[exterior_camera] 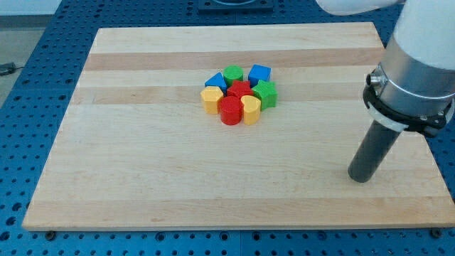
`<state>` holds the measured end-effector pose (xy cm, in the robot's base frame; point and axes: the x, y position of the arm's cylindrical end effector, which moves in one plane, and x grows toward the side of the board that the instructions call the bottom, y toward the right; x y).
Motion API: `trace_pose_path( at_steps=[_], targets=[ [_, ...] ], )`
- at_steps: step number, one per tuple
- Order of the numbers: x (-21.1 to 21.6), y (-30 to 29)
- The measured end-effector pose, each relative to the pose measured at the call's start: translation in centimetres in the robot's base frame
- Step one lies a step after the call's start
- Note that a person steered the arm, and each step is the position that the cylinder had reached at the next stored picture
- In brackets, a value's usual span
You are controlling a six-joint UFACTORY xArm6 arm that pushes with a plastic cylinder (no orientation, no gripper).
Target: Put your hand to the right of the yellow heart
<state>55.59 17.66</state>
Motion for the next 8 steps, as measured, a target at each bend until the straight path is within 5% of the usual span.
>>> trace_pose_path(
  at_steps=[6, 8],
  targets=[
    [-8.4, -1.8],
    [-9.8, -8.4]
  ],
)
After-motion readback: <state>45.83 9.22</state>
